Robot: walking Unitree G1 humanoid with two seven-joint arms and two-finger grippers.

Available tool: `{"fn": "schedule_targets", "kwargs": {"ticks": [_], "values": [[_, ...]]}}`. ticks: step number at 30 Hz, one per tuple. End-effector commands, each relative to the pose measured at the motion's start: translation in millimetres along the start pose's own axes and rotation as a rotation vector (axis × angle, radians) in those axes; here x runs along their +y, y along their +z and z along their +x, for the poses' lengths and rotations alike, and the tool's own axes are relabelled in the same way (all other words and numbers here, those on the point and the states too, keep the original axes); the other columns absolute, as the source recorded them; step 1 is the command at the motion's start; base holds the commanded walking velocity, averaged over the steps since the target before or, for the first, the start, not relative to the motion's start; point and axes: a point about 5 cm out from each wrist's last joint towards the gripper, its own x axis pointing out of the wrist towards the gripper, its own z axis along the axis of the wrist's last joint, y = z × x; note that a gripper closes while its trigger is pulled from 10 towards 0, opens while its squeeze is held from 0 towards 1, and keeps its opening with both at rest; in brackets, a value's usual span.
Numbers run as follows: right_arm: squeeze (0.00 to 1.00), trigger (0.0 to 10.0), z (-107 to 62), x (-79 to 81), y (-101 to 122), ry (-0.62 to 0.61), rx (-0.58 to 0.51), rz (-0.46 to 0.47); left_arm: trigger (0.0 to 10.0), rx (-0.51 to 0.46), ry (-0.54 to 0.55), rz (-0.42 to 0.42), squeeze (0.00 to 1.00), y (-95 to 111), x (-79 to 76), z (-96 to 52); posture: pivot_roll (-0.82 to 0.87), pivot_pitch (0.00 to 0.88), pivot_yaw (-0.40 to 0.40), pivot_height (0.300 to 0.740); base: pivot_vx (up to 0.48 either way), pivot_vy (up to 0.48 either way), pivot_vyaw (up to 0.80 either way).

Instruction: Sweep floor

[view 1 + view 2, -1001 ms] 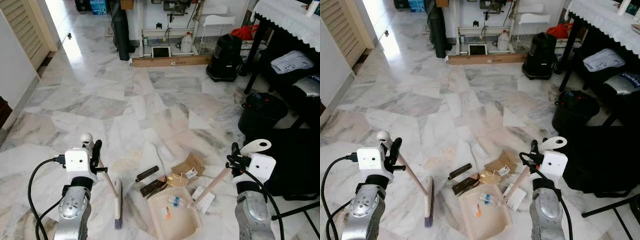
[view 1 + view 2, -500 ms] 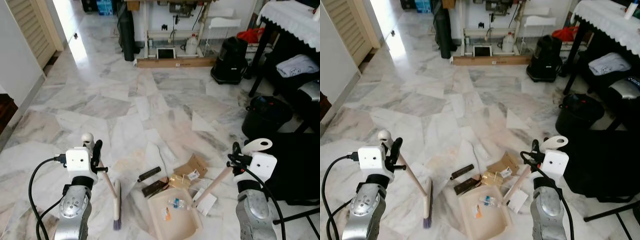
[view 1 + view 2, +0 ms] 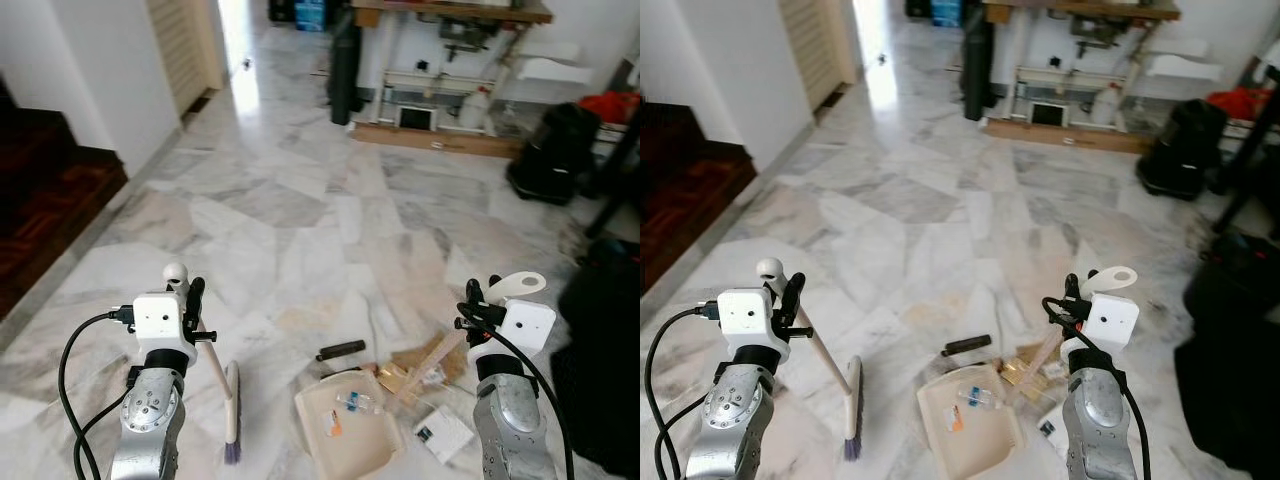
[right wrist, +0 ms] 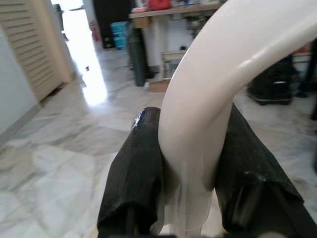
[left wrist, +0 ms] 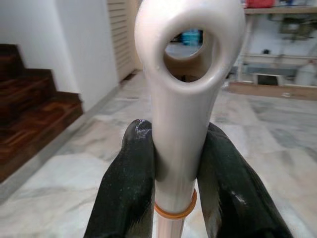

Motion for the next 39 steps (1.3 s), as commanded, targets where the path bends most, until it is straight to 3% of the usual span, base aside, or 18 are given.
{"fn": "schedule_targets", "kwargs": {"ticks": [1,26,39], "values": [[0.00,10.0,5.1,0.3,13.5,-0.001,-0.054,0.011,10.0,-0.032,0.000,0.002,0.00,7.8,-1.5,3.9,0.03,0.000,-0.021,0.740,0.000,0.000,0.80],[0.00,10.0,2.6,0.5,12.3,-0.008,-0.038,0.023,10.0,-0.013,-0.008,-0.012,0.00,9.0,-6.7,3.7,0.03,0.000,-0.019,0.740,0.000,0.000,0.79],[0.00,10.0,5.9,-2.2,12.2,-0.041,-0.022,0.103,10.0,0.009,0.000,-0.028,0.00,7.3,-8.3,3.0,0.03,0.000,-0.020,0.740,0.000,0.000,0.00]]}}
